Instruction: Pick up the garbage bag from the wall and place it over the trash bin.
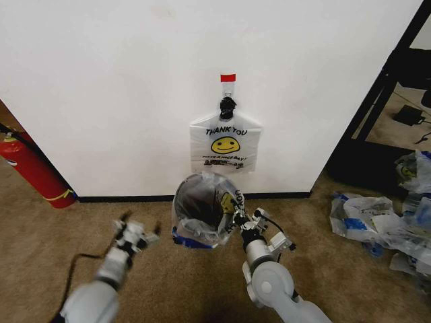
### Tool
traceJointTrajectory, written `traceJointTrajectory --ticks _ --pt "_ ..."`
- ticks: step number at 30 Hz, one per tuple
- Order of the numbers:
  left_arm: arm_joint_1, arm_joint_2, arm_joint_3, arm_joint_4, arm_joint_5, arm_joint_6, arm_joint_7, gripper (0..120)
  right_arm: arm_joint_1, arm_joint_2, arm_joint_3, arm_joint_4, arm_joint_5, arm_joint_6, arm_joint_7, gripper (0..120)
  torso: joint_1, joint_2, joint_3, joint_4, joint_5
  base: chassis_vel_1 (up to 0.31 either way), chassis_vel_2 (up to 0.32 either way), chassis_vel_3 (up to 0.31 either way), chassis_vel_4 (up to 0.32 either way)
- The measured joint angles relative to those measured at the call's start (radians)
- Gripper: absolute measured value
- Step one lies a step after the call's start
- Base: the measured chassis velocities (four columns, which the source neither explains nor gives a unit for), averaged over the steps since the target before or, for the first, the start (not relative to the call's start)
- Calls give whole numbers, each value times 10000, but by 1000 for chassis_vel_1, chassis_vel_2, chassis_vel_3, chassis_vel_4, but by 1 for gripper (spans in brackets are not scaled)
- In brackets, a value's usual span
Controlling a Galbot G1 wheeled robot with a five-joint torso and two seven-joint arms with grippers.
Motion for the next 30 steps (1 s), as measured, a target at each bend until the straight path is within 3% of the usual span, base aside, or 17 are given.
traceJointTrajectory --ticks 6,15,25,30 --pt "92 -362 207 433 -52 -336 -290 100 83 288 34 -669 -207 -642 1294 1 0 0 0 4 0 0 0 0 0" --pt "132 -720 522 433 -26 -476 -227 100 241 283 -23 -1727 -788 -759 879 1 -1 1 -2 0 0 0 0 0 0" --pt "346 -761 522 283 33 -601 -172 100 -122 -139 -105 -1219 -1354 -1442 908 1 0 0 2 5 5 0 0 0 0" --pt "366 -788 522 271 100 -624 -156 100 -294 -244 55 -274 -1329 -1609 1127 10 1 0 2 1 4 0 0 0 0"
